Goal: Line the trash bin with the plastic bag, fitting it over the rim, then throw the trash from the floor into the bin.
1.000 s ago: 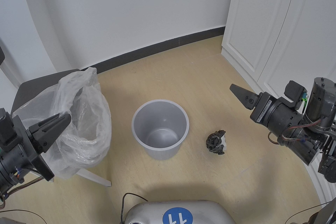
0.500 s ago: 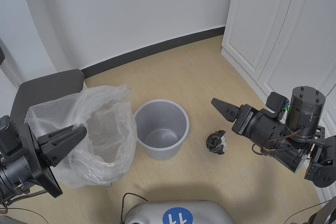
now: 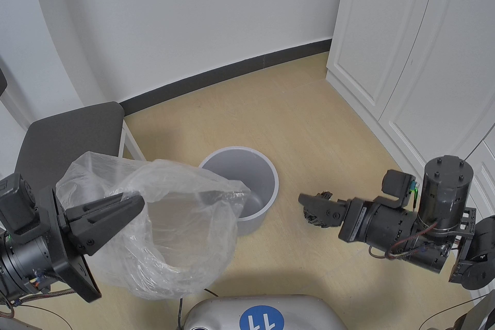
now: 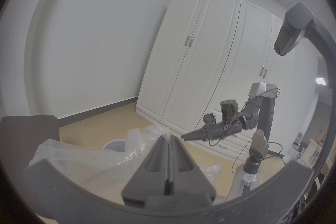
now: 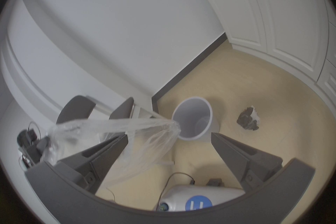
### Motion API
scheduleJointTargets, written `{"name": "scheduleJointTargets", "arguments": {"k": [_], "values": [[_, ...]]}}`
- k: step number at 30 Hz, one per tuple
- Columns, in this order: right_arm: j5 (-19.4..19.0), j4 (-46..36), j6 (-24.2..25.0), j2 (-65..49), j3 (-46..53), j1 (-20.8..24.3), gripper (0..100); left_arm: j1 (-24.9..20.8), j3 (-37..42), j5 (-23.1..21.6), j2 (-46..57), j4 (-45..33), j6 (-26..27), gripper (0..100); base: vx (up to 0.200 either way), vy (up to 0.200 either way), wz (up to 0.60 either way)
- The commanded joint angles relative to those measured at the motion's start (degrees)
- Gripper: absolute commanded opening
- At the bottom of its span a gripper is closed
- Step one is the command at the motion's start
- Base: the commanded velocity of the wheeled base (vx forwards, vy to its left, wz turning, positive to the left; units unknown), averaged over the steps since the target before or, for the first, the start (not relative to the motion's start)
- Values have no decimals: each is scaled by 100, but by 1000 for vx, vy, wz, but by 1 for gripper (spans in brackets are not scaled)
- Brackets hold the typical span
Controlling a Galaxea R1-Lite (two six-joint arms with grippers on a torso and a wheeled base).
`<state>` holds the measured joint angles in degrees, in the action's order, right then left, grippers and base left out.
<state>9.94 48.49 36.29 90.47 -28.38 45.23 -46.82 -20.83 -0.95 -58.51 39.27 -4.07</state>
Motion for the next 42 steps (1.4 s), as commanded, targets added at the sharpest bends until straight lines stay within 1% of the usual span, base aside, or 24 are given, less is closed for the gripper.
{"name": "scheduleJointTargets", "arguments": {"k": [1,4,9,13,17,20,28,31,33,36,40,41,42], "values": [[-203,-7,-201,-161,359,118,100,-11,-52,7,-195,134,-120,0,0,0,0],[-238,-7,-342,-108,509,135,100,-46,-52,7,-354,433,-287,0,0,0,0],[-255,-15,-421,-3,632,197,100,-55,0,7,-644,872,-410,0,0,0,0],[-308,2,-456,191,729,329,100,-90,-8,16,-749,960,-419,0,0,0,0],[-343,90,-430,472,711,311,100,-108,-17,16,-696,969,-489,0,0,0,0],[-343,90,-412,621,685,232,100,-108,-26,25,-652,969,-481,0,0,0,0],[-343,108,-465,841,614,-251,100,-108,-17,42,-398,969,-489,0,0,0,0],[-352,108,-465,903,588,-348,100,-108,-26,42,-336,969,-498,0,0,0,0],[-475,108,-465,1131,588,-436,100,-160,-35,42,-327,969,-507,0,0,0,0],[-493,134,-474,1456,500,-594,100,-239,-26,42,-327,969,-516,0,0,0,0],[-493,468,-439,1878,342,-814,100,-292,-26,42,-318,969,-533,0,0,0,0],[-484,846,-404,2115,280,-937,100,-292,-26,42,-318,969,-533,0,0,0,0],[-484,846,-404,2115,280,-937,100,-292,-26,42,-318,969,-533,0,0,0,0]]}}
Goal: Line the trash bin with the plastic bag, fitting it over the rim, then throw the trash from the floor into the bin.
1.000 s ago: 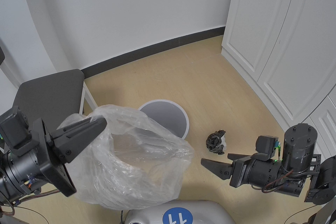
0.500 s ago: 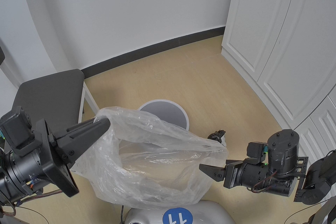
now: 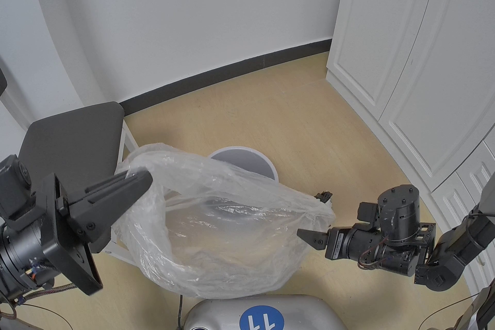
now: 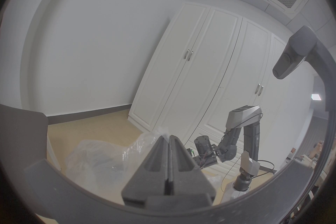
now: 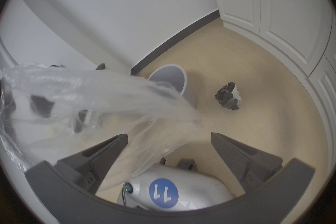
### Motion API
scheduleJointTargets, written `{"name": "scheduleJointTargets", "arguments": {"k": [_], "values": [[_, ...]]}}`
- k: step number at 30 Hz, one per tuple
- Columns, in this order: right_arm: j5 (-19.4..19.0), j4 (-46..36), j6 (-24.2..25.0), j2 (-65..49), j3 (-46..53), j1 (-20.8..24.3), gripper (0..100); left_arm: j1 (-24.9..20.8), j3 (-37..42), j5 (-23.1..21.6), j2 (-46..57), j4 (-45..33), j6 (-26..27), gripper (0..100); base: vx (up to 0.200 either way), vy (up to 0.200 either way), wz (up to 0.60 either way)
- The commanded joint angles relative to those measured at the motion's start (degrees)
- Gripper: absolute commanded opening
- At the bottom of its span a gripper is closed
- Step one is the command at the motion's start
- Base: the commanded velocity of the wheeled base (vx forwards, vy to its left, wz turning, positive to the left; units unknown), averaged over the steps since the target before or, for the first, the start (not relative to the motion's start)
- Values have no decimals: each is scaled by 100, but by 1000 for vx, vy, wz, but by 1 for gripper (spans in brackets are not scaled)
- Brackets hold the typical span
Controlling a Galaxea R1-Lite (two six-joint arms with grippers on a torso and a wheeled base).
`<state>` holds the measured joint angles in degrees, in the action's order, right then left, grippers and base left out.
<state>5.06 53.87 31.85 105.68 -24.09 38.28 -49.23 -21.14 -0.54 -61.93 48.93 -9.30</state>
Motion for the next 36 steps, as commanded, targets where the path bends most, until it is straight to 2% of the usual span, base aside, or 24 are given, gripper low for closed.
{"name": "scheduleJointTargets", "arguments": {"k": [1,5,8,14,18,36], "values": [[30,836,75,814,-140,-330,100,-52,4,1,23,2,-19,0,0,0,0],[30,1591,75,1139,-78,-470,100,-52,13,1,23,2,-19,0,0,0,0],[30,1829,102,1244,-114,-479,100,-52,13,1,23,2,-19,0,0,0,0],[74,2743,497,1420,-219,-470,100,-61,22,1,23,2,-28,0,0,0,0],[101,3297,515,1614,-140,-479,100,-61,22,1,23,2,-28,0,0,0,0],[92,3613,541,1904,-122,-400,100,-61,31,1,14,2,-28,0,0,0,0]]}}
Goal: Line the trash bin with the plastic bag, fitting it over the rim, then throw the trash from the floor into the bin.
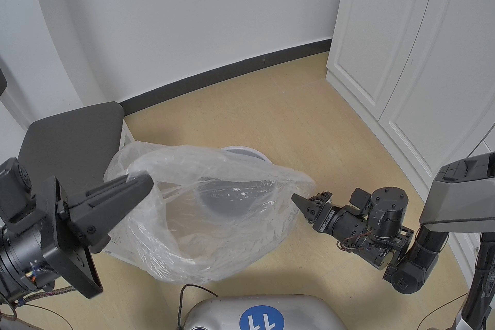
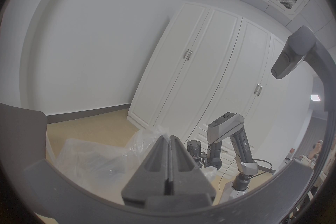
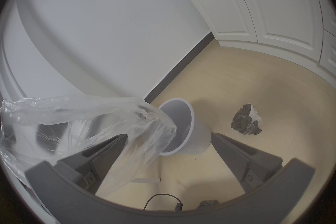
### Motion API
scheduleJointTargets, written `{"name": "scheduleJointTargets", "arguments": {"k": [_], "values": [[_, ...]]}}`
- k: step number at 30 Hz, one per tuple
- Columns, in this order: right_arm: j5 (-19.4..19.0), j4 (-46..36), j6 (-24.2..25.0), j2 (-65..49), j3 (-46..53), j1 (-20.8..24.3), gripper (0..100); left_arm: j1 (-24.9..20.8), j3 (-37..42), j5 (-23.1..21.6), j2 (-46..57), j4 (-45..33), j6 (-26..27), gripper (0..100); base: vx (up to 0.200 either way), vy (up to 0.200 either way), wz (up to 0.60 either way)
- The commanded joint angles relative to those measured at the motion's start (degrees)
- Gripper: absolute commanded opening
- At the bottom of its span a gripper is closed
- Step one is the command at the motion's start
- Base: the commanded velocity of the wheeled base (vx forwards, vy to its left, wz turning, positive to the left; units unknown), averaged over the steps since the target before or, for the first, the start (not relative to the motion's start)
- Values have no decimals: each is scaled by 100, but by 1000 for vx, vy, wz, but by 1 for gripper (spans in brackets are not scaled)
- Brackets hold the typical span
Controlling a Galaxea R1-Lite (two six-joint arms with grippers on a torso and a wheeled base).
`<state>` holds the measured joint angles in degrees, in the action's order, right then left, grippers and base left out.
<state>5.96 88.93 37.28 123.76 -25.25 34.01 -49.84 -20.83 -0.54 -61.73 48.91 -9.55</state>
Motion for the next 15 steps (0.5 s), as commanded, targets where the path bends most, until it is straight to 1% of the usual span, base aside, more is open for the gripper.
{"name": "scheduleJointTargets", "arguments": {"k": [1,7,10,15], "values": [[2,107,7,113,-15,35,100,0,0,1,3,5,-3,0,0,0,0],[2,107,104,140,-15,106,100,-70,0,1,-5,5,-12,0,0,0,0],[-7,107,192,131,2,176,100,-141,-8,1,-5,5,-135,0,0,0,0],[-16,107,201,131,81,281,100,-193,-8,1,-23,5,-162,0,0,0,0]]}}
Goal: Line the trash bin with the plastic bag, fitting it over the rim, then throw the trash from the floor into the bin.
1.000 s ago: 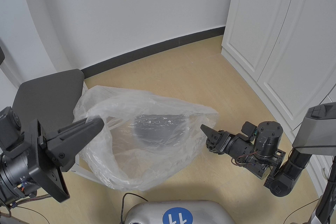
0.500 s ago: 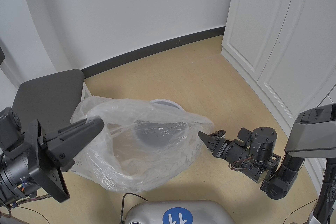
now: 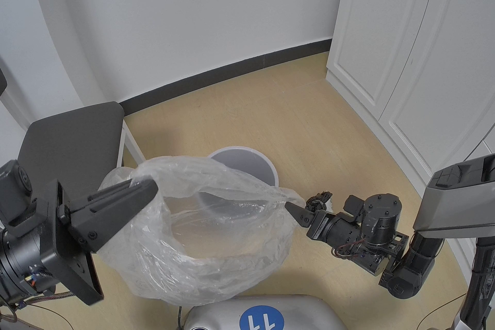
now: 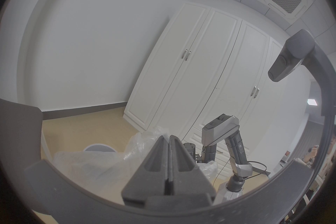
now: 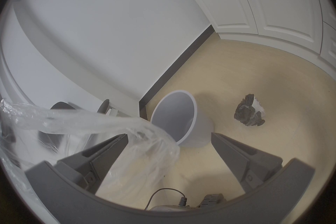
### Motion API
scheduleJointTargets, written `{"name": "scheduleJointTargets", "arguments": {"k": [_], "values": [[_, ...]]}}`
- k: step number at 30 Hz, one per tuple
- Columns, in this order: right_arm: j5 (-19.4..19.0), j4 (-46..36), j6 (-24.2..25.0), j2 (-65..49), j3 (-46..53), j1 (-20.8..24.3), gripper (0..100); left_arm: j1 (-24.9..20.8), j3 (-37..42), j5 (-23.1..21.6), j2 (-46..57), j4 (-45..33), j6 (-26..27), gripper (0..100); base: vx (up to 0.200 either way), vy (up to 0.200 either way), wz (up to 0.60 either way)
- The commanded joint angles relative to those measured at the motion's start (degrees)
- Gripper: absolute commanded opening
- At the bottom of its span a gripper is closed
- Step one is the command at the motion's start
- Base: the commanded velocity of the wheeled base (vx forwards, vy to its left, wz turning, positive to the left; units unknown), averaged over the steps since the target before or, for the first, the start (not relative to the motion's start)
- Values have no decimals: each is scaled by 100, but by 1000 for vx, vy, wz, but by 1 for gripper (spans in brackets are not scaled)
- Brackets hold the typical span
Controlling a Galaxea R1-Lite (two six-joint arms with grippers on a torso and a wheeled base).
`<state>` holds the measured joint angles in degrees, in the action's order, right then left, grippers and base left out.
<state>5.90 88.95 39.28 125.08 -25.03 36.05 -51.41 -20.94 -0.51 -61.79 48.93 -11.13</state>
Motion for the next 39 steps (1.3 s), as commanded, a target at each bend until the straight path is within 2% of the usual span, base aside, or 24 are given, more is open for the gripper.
{"name": "scheduleJointTargets", "arguments": {"k": [1,12,20,27,33,34,39], "values": [[-10,105,10,-9,77,104,100,-36,3,-2,-8,2,-3,0,0,0,0],[-326,105,-78,-1,683,491,100,-168,-15,-2,9,2,-3,0,0,0,0],[-309,105,-96,140,675,561,100,-203,-24,-2,53,2,-3,0,0,0,0],[-256,105,-17,157,516,552,100,-555,3,-2,282,2,6,0,0,0,0],[-177,105,-8,157,446,552,100,-555,3,-2,308,2,-3,0,0,0,0],[-107,105,-8,157,411,552,0,-555,3,-2,308,2,-3,0,0,0,0],[-19,105,10,157,341,526,0,-555,11,-2,308,2,-3,0,0,0,0]]}}
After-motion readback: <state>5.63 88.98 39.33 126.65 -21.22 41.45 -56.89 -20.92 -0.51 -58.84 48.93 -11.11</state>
